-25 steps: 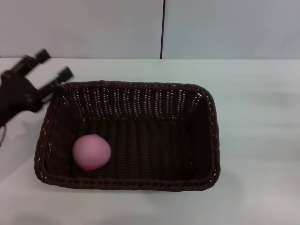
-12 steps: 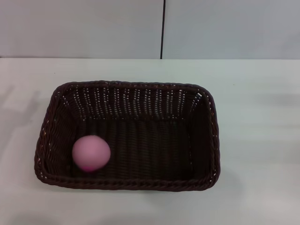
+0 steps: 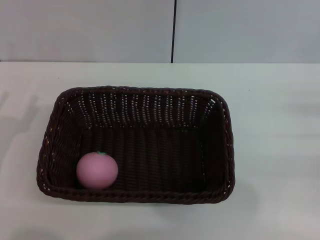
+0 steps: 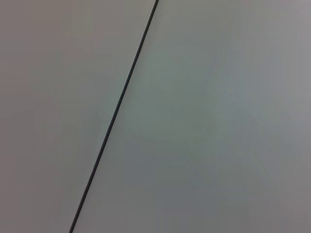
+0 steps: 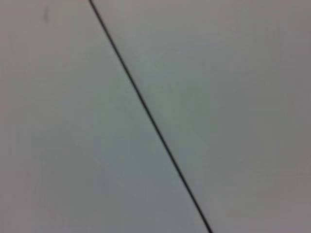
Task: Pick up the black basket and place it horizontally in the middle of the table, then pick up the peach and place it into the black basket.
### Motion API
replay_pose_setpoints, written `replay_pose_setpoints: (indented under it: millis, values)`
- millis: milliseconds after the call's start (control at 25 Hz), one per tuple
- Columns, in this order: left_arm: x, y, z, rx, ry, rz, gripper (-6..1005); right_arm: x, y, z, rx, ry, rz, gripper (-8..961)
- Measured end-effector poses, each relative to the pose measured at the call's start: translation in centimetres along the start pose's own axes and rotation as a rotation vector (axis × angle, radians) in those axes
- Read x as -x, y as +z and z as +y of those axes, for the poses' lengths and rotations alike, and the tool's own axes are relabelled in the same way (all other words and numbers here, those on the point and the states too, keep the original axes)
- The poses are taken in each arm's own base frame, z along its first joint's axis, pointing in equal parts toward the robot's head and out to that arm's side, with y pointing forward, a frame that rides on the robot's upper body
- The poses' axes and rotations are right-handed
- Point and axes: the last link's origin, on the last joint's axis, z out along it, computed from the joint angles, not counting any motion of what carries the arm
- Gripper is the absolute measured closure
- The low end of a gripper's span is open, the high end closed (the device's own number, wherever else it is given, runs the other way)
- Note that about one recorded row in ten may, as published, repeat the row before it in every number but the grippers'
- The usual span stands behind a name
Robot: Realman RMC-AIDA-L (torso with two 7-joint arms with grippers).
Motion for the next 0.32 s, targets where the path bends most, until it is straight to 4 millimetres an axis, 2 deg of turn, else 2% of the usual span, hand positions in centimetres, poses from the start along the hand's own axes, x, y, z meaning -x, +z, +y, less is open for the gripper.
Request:
replay_pose_setpoints:
  millis: [320]
  values:
    - [0.05,0.69,0.13,0.005,-0.005,0.01,186,0.13,-0.43,-0.56,-0.047,0.025,-0.029,396]
